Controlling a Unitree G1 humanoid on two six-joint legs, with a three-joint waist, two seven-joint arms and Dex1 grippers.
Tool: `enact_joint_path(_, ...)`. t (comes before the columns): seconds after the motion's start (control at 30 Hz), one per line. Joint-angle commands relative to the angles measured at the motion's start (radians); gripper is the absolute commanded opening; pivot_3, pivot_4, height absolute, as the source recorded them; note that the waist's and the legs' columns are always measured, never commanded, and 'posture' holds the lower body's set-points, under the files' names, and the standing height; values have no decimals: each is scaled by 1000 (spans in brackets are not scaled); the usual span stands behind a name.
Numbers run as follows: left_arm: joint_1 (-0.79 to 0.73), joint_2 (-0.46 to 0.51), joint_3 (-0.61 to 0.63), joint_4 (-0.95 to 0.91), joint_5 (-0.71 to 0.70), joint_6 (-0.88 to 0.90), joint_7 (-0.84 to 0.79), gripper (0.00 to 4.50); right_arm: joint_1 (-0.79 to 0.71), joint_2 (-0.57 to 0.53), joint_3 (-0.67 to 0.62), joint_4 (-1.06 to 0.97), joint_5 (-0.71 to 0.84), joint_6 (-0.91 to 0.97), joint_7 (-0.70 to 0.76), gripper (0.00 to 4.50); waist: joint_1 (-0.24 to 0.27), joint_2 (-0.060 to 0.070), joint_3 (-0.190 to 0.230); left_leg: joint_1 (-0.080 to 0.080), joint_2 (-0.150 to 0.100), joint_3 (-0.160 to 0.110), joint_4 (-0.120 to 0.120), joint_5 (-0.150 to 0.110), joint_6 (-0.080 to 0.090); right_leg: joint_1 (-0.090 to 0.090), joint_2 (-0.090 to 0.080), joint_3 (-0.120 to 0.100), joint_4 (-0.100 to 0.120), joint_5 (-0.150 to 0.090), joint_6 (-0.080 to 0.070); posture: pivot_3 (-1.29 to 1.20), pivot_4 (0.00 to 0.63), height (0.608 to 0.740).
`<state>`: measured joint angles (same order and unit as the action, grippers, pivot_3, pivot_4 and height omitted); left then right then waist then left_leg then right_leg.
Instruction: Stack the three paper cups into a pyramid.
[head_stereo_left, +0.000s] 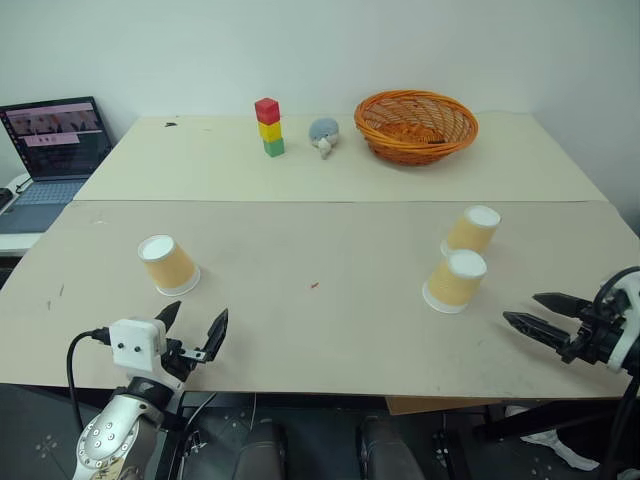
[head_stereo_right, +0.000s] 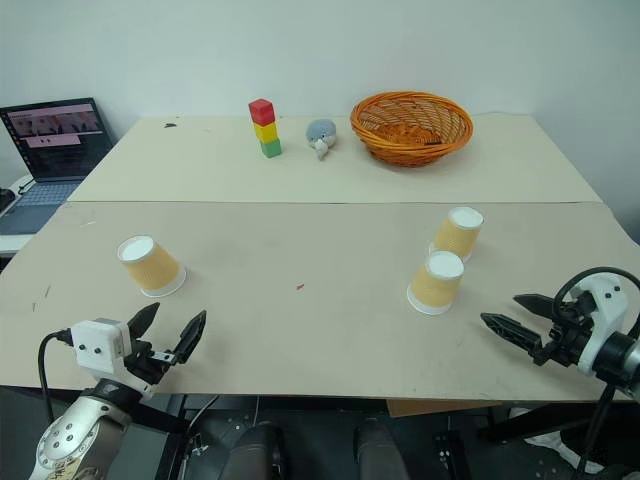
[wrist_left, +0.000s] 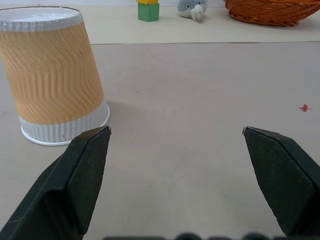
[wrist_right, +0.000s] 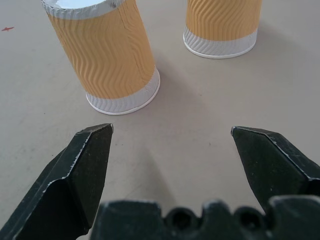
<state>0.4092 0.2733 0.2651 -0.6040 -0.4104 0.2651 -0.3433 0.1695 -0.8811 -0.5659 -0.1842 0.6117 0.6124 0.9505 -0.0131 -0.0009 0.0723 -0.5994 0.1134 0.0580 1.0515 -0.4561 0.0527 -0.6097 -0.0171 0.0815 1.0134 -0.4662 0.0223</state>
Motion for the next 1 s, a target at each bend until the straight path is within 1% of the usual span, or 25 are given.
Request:
enact_joint_path(0.03, -32, 19, -10, -2, -13, -8, -27, 4500, -8, -1, -38, -25, 11, -20, -5, 4473, 0, 0, 0, 0, 0, 0, 0, 0, 0, 0, 0, 0, 0, 0, 0, 0, 150, 638)
enact_joint_path(0.1, -80, 72, -69, 8, -40, 41, -104, 4500, -18, -2, -60, -52, 38, -3, -8, 4473, 4, 0, 0, 0, 0, 0, 0, 0, 0, 0, 0, 0, 0, 0, 0, 0, 150, 638)
enact_joint_path(0.17, -105, 127, -106, 15, -48, 52, -177, 4500, -26, -13, -77, -75, 67, 20, -3, 4473, 4, 1, 0, 0, -1, 1, 0, 0, -1, 0, 0, -2, 0, 0, 0, 0, 150, 638)
enact_joint_path(0.37, -196, 258, -122, 19, -108, 95, -315, 4500, -49, -35, -97, -132, 134, 74, -2, 4473, -5, 1, 0, 0, 0, 0, 0, 0, 0, 0, 0, -4, 0, -1, -2, 0, 150, 638)
enact_joint_path(0.5, -370, 328, -136, -1, -178, 165, -365, 4500, -100, -43, -62, -158, 157, 95, -15, 4473, 2, 2, 2, 0, 0, -1, 0, 1, -2, 3, 0, -8, 1, -1, -2, 0, 150, 638)
enact_joint_path(0.6, -506, 344, -156, 8, -222, 226, -368, 4500, -140, -44, -13, -166, 157, 101, -21, 4473, 4, 4, 2, 2, -1, -2, 0, 2, -4, 7, 0, -10, 0, -1, -3, 0, 150, 638)
enact_joint_path(0.67, -564, 342, -169, 13, -236, 250, -367, 4500, -154, -45, 9, -168, 157, 103, -20, 4473, 3, 5, 2, 2, -1, -3, 0, 2, -4, 8, 0, -10, 0, -1, -3, 0, 150, 638)
enact_joint_path(0.8, -700, 313, -206, 16, -273, 316, -332, 4500, -157, -43, 38, -153, 140, 88, -10, 4473, 2, 5, 4, 2, -2, -5, 0, 1, -1, 9, -1, -10, -1, -2, -3, 0, 150, 638)
enact_joint_path(0.9, -733, 299, -203, 21, -302, 350, -316, 4500, -159, -40, 47, -141, 133, 79, -5, 4473, 2, 6, 5, 3, -5, -7, 0, 1, -1, 10, -4, -11, 0, -2, -2, 0, 150, 638)
enact_joint_path(1.0, -733, 300, -215, 20, -301, 358, -318, 4500, -180, -21, 82, -105, 115, 57, -10, 4473, -1, 6, 6, 3, -7, -8, 0, 1, -1, 11, -5, -10, 0, -3, -1, 0, 150, 638)
